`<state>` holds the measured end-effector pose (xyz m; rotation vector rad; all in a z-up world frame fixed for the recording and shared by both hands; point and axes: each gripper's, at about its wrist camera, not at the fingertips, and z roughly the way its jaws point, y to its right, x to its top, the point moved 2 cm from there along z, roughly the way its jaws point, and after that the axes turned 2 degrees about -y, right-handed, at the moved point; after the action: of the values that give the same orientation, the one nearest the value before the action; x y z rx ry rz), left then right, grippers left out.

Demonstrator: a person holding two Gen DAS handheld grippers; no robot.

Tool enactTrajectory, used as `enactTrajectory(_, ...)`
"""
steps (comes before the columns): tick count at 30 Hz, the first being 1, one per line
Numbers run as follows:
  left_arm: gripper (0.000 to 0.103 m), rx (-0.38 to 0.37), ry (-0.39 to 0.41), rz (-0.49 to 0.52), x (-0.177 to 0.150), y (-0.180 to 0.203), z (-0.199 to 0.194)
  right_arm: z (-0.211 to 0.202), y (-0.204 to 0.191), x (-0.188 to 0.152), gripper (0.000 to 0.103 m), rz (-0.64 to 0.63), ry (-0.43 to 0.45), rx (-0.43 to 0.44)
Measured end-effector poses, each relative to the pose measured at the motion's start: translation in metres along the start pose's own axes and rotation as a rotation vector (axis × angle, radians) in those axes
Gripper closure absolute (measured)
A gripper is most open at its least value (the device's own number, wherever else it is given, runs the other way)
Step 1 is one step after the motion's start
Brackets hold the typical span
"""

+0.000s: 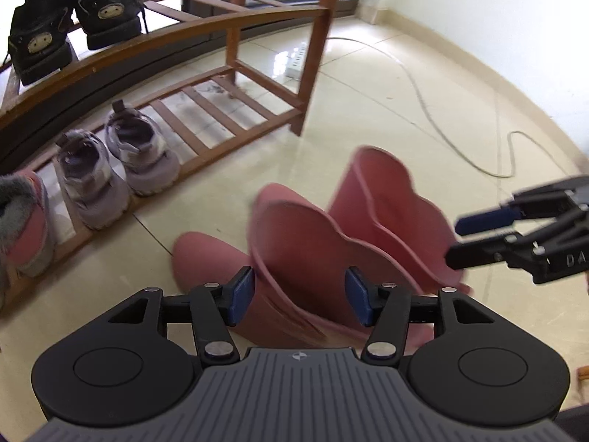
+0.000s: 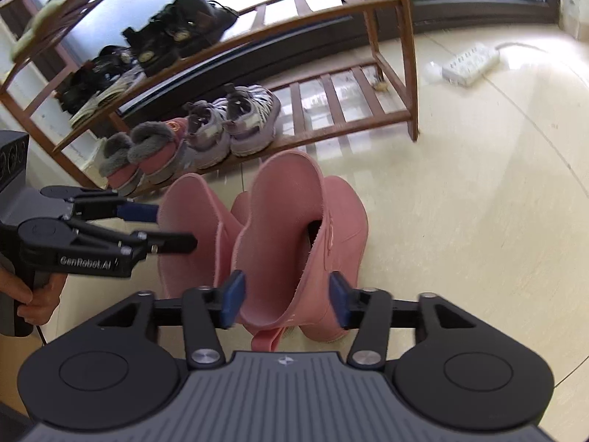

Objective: Organize scattered shoes
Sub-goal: 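Lift the held pink boot with the left gripper beside the other boot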

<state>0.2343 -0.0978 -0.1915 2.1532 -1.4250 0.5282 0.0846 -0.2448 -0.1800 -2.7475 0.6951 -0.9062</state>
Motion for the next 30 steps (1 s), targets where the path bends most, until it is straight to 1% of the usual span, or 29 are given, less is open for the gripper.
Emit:
enactTrajectory(1,0.045,-0.008,0.0,0.001,-0.004,0.003,-0.002,-0.002,-0.001,-0.001,0.034,-0.012,-0.003,0.0)
enactTrajectory(3,0.044,-0.022,-0.003,0.004,-0.013,0.009,-0.005,-0.007,-0.004,-0.006,0.032,-0.036,-0.012,0.002)
enactTrajectory(5,0.044,-0.036,-0.006,0.008,-0.021,0.015,-0.007,-0.008,-0.005,-0.011,0.025,-0.053,-0.027,0.007)
enactTrajectory(7,0.044,-0.03,0.01,0.0,-0.026,0.018,-0.009,-0.007,-0.006,-0.018,0.022,-0.067,-0.039,0.001)
enactTrajectory(10,0.041,-0.013,0.04,-0.014,-0.033,0.02,-0.01,0.001,-0.006,-0.028,0.022,-0.07,-0.062,-0.017)
enactTrajectory(13,0.041,0.004,0.067,-0.036,-0.037,0.022,-0.013,0.012,-0.005,-0.038,0.022,-0.066,-0.068,-0.043)
enactTrajectory(16,0.041,0.025,0.094,-0.018,-0.042,0.027,-0.015,0.029,-0.005,-0.047,0.022,-0.061,-0.068,-0.082)
enactTrajectory(25,0.041,0.041,0.121,-0.005,-0.048,0.033,-0.018,0.07,-0.011,-0.056,0.022,-0.05,-0.026,-0.142)
enactTrajectory(30,0.04,0.05,0.137,0.002,-0.052,0.037,-0.02,0.089,-0.015,-0.061,0.022,-0.066,0.004,-0.199)
